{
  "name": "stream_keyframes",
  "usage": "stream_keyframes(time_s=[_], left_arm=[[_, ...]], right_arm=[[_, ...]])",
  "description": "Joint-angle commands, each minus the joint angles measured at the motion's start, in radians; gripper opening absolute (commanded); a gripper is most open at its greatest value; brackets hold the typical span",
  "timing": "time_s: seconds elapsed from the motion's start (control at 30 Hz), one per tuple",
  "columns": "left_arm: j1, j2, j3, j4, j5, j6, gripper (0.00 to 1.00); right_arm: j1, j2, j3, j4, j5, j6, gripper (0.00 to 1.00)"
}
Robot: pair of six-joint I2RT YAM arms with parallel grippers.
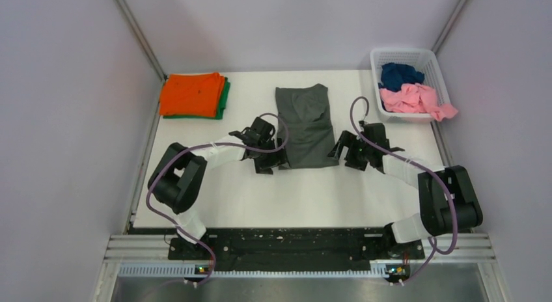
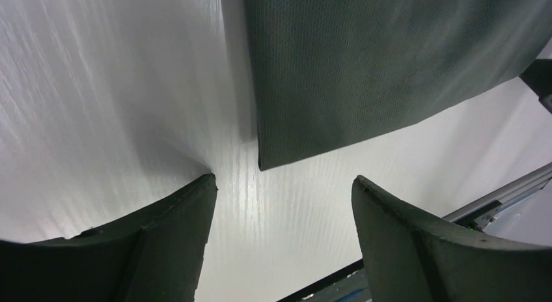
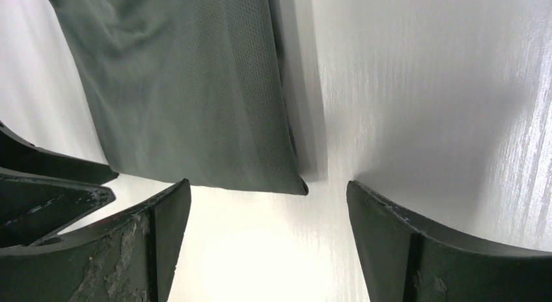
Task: Fold and stack the t-shirts
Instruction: Grab one side of the 2/3 rectangular tshirt with both arms
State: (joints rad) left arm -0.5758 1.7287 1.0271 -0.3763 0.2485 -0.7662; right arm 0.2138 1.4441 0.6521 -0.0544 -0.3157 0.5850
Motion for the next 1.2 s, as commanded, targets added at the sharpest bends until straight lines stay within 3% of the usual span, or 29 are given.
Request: stream_keyframes(time_s=[0.0,0.2,0.4,0.47,0.5,0.63,0.77,0.9,1.0,1.1,1.17], left_arm=[[-0.004,0.060,0.023,0.086,-0.003,-0.044,0.75],[-0.007,0.113,0.036,0.084,-0.051,-0.069,0.53],[-0.007,0.181,0.084,0.047,-0.075,-0.062,0.21],[-0.008,0.189,0.085,0.045,-0.077,-0.064,0.02],[-0.007,0.189,0.084,0.044,-0.080,-0.064,0.00],[-0.007,0.176,0.078,0.028,-0.103,-0.065,0.00],[-0.007,0.153,0.056,0.032,-0.103,-0.070,0.00],[-0.008,0.129,0.028,0.045,-0.100,-0.078,0.00],[-0.007,0.113,0.006,0.056,-0.101,-0.082,0.00],[-0.008,0.097,-0.016,0.059,-0.103,-0.085,0.00],[-0.010,0.076,-0.040,0.064,-0.096,-0.087,0.00]], right_arm=[[-0.001,-0.022,-0.021,0.028,0.014,0.019,0.84],[0.000,0.033,-0.023,0.045,0.028,0.017,0.69],[0.000,0.087,-0.024,0.095,0.030,0.019,0.57],[-0.001,0.107,-0.021,0.100,0.039,0.020,0.55],[-0.001,0.117,-0.018,0.103,0.037,0.020,0.51],[0.003,0.121,-0.015,0.073,0.008,0.022,0.37],[0.026,0.073,-0.030,-0.043,0.068,0.029,0.36],[0.054,0.057,-0.062,-0.052,0.073,0.040,0.34],[0.069,0.072,-0.067,-0.023,0.071,0.044,0.22],[0.082,0.076,-0.066,-0.019,0.060,0.048,0.00],[0.096,0.048,-0.081,-0.041,0.061,0.049,0.00]])
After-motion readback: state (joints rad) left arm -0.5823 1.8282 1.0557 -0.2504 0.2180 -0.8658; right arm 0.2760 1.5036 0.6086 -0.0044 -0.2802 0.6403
